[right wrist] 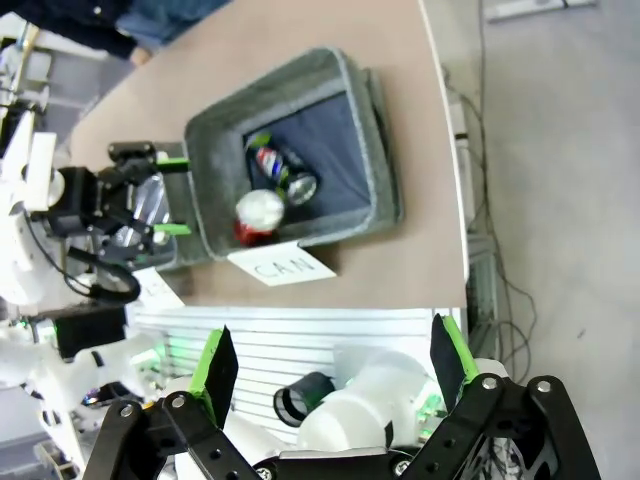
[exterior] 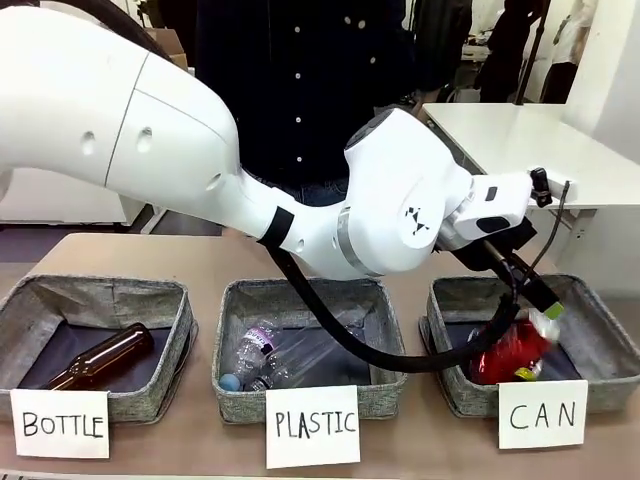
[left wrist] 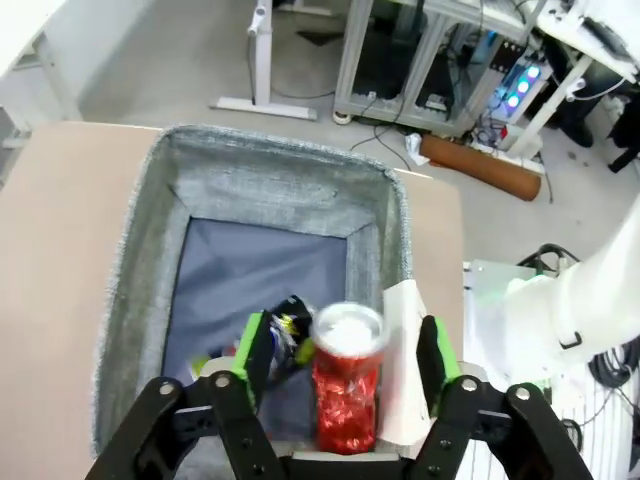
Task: Sort the can waste into the basket.
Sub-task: Pick up the can waste from the table and place it in the right Fabric basket.
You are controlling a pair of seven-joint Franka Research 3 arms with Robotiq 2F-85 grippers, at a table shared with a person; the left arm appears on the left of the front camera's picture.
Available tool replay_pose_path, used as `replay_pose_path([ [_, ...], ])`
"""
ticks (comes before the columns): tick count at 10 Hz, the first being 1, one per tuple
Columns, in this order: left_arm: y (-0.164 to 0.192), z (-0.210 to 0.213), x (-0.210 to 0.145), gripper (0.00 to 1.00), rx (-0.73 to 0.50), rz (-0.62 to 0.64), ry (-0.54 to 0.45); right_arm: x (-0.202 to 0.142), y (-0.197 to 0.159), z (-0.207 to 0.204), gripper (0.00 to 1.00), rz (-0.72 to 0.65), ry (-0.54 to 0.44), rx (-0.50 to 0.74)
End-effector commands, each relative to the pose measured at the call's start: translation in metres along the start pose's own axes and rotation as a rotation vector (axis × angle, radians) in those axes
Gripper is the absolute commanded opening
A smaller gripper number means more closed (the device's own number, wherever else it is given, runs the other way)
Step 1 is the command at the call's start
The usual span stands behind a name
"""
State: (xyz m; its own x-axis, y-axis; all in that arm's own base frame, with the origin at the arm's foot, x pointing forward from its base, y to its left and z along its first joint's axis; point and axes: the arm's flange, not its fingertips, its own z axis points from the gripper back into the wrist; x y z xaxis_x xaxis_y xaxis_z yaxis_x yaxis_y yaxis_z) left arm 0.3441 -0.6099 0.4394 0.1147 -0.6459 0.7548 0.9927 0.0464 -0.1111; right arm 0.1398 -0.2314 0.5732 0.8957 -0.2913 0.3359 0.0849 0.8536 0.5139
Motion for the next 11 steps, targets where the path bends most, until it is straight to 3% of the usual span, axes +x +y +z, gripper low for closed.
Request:
replay_pose_path([
  [1,-0.005,0.007,-0.002,1.00,-0.007,0.012,0.000,0.001,-0.001,0.002,1.00,-0.018,0.000,-0.020],
  [3,-0.004,0.031,-0.013,1.00,0.045,0.098,0.053,0.001,-0.001,0.002,1.00,-0.018,0.000,-0.020],
  [6,-0.023,0.125,-0.040,1.00,0.021,0.352,0.187,0.000,0.000,0.000,1.00,0.000,0.000,0.000],
  [7,-0.030,0.163,-0.049,1.00,0.001,0.449,0.190,0.012,0.020,0.003,1.00,0.097,-0.049,0.090],
  [8,-0.033,0.199,-0.062,1.00,0.126,0.534,0.146,0.026,0.048,-0.014,1.00,0.174,-0.028,0.161],
  [9,-0.036,0.241,-0.078,1.00,0.159,0.649,0.091,0.038,0.077,-0.034,1.00,0.223,0.000,0.230],
  [11,-0.043,0.329,-0.113,1.00,0.263,0.926,-0.027,0.052,0.146,-0.072,1.00,0.211,0.055,0.353],
])
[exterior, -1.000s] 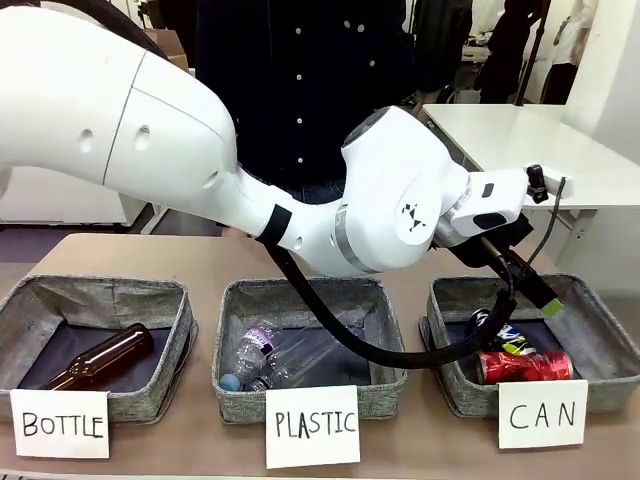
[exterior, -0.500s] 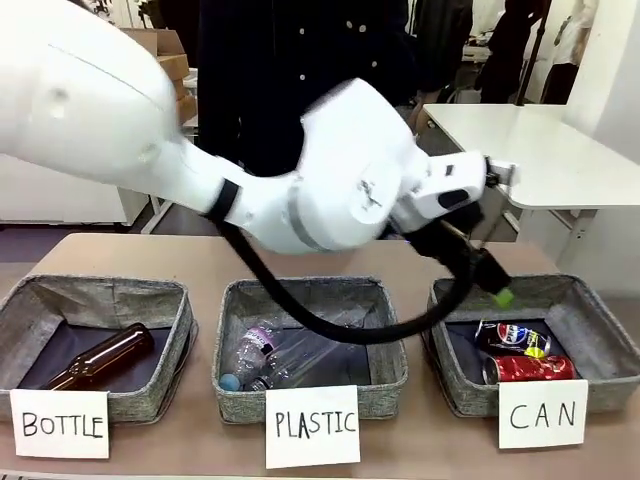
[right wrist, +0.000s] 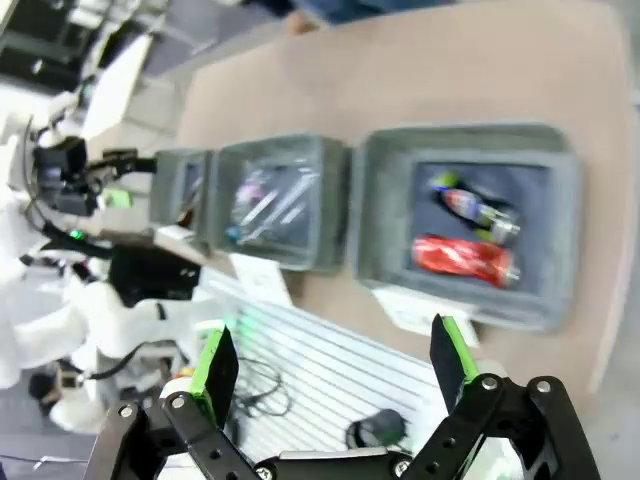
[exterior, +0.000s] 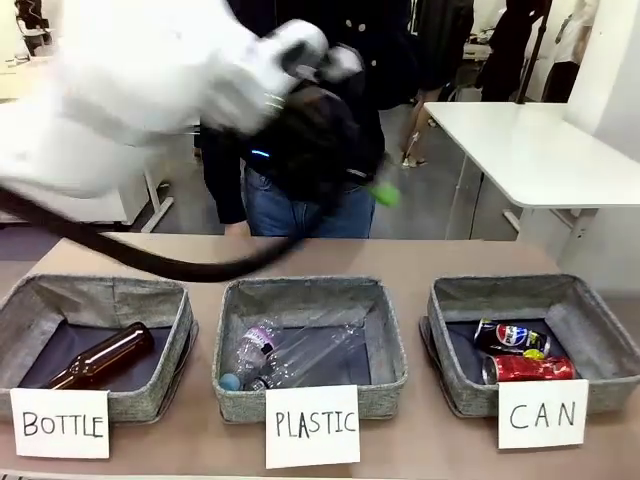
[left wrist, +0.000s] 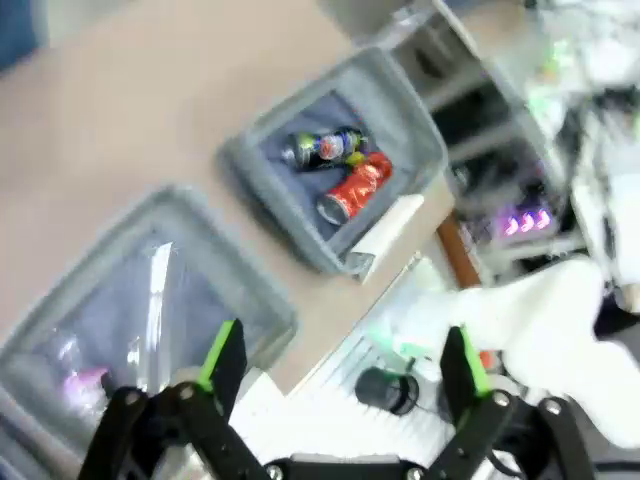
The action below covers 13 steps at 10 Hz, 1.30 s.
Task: Sort the can waste into the basket.
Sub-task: Pick up the can waste from the table and place it in the right Fabric basket.
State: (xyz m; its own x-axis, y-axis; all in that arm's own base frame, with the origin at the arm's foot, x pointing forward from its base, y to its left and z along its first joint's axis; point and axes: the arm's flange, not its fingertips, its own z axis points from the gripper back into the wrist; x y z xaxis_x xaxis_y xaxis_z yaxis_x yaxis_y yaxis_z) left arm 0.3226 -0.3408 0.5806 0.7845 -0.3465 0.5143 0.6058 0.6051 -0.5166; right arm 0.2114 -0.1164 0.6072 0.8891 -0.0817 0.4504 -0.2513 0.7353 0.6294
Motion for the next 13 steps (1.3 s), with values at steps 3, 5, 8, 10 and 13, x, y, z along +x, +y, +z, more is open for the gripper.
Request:
replay_pose_path([
  [3,0.086,0.134,-0.070,1.00,-0.055,0.354,-0.079,0.018,0.073,-0.075,1.00,-0.163,0.092,0.244],
  [5,0.129,0.200,-0.098,1.00,-0.418,0.360,-0.283,0.017,0.077,-0.089,1.00,-0.220,0.170,0.392],
  [8,0.191,0.226,-0.145,1.00,-0.571,0.394,-0.525,0.018,0.081,-0.091,1.00,-0.192,0.172,0.375],
  [10,0.151,0.248,-0.115,1.00,-0.485,0.376,-0.427,0.018,0.081,-0.091,1.00,-0.192,0.172,0.375],
  [13,0.151,0.248,-0.115,1.00,-0.485,0.376,-0.427,0.018,0.081,-0.091,1.00,-0.192,0.172,0.375],
])
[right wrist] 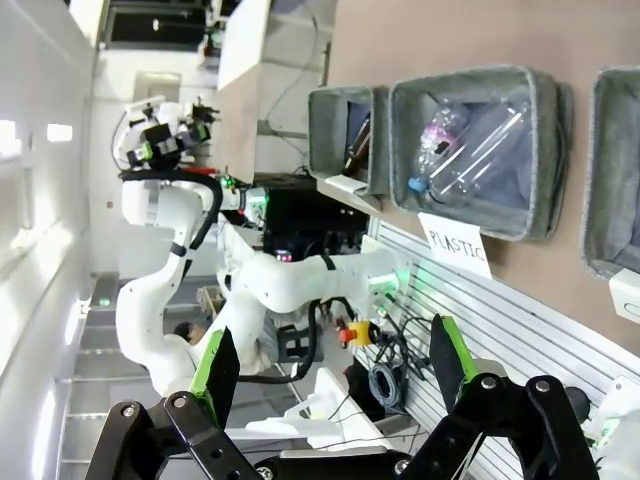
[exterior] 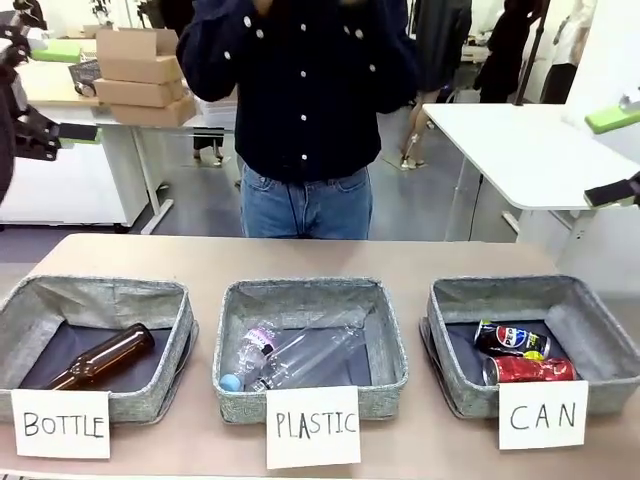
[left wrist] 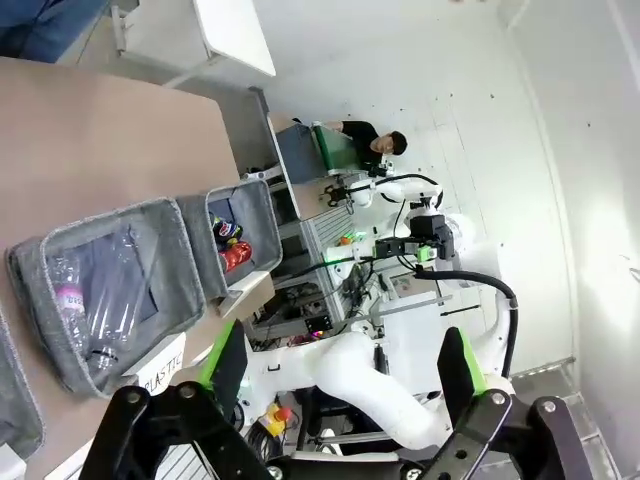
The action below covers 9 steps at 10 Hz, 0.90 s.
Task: Sort the can waste into the basket.
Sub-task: Pick up the can waste from the table and place it in the right Fabric basket.
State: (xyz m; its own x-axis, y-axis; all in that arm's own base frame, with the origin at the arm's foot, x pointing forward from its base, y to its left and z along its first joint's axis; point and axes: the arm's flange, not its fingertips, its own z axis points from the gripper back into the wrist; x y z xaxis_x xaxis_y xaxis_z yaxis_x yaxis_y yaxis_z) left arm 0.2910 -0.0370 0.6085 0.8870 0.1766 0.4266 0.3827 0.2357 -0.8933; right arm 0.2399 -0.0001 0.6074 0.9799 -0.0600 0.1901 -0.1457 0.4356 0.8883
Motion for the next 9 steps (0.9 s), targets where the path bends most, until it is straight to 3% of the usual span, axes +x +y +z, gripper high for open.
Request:
replay_pose_path([
  [1,-0.0027,0.0053,0.0034,1.00,-0.024,0.016,-0.010,0.0022,0.0018,-0.0028,1.00,0.022,-0.006,0.018],
  [9,-0.0027,0.0053,0.0034,1.00,-0.024,0.016,-0.010,0.0022,0.0018,-0.0028,1.00,0.022,-0.006,0.018],
])
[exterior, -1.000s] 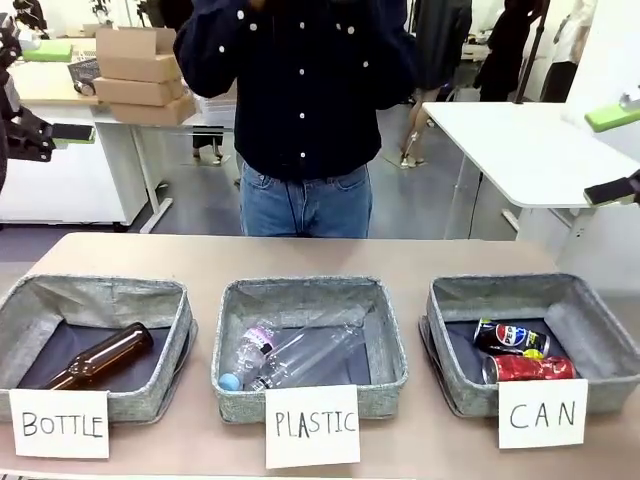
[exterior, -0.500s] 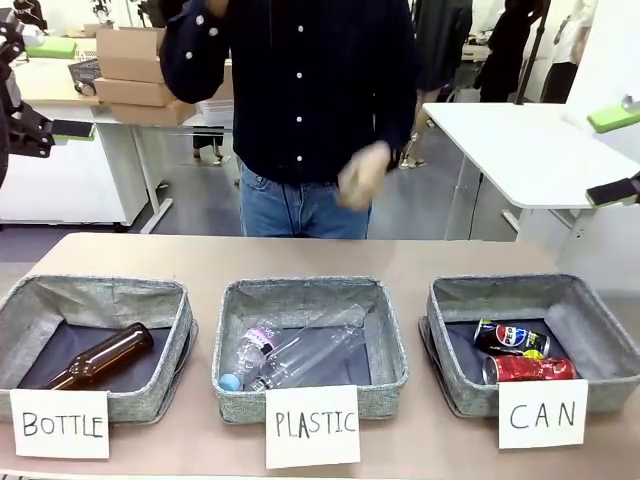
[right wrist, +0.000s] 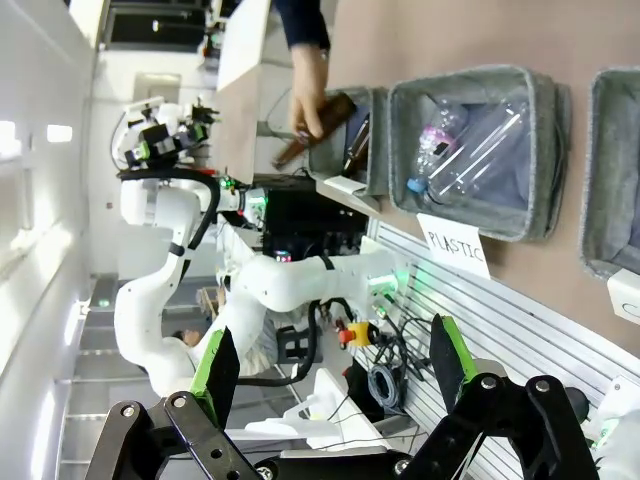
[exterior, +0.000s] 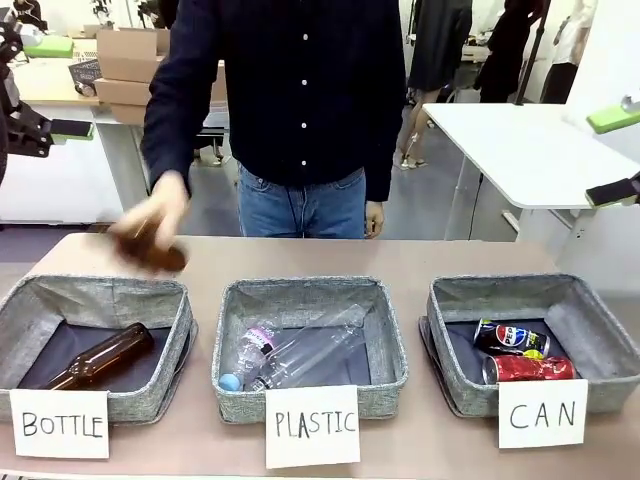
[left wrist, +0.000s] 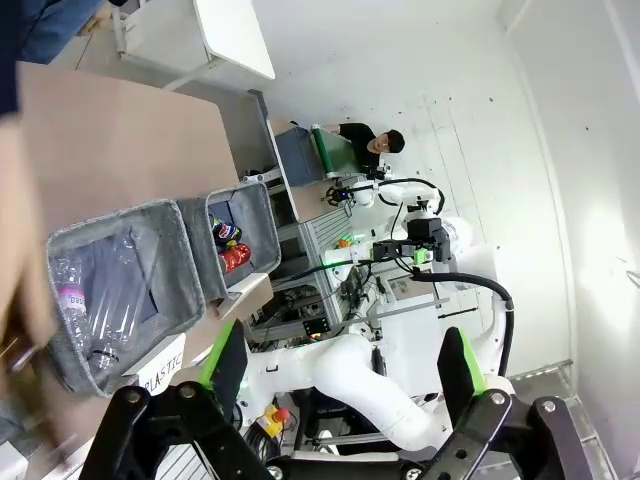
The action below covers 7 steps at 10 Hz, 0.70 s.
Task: Sort the can waste into the basket.
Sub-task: Pick up the can waste from the table and place it in the right Fabric basket.
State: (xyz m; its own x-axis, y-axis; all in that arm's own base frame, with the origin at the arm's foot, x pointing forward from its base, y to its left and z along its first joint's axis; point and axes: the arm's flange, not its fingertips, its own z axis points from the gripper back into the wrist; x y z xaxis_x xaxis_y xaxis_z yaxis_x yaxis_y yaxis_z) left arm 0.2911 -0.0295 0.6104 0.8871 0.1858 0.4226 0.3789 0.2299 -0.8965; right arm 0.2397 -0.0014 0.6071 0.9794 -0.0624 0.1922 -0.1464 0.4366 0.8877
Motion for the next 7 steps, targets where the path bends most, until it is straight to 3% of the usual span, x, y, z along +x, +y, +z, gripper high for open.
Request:
replay_pose_path([
  [1,-0.0028,-0.0022,0.0011,1.00,-0.019,0.010,-0.002,0.0023,0.0026,-0.0038,1.00,0.021,-0.003,0.019],
  [7,-0.0028,-0.0022,0.0011,1.00,-0.019,0.010,-0.002,0.0023,0.0026,-0.0038,1.00,0.021,-0.003,0.019],
])
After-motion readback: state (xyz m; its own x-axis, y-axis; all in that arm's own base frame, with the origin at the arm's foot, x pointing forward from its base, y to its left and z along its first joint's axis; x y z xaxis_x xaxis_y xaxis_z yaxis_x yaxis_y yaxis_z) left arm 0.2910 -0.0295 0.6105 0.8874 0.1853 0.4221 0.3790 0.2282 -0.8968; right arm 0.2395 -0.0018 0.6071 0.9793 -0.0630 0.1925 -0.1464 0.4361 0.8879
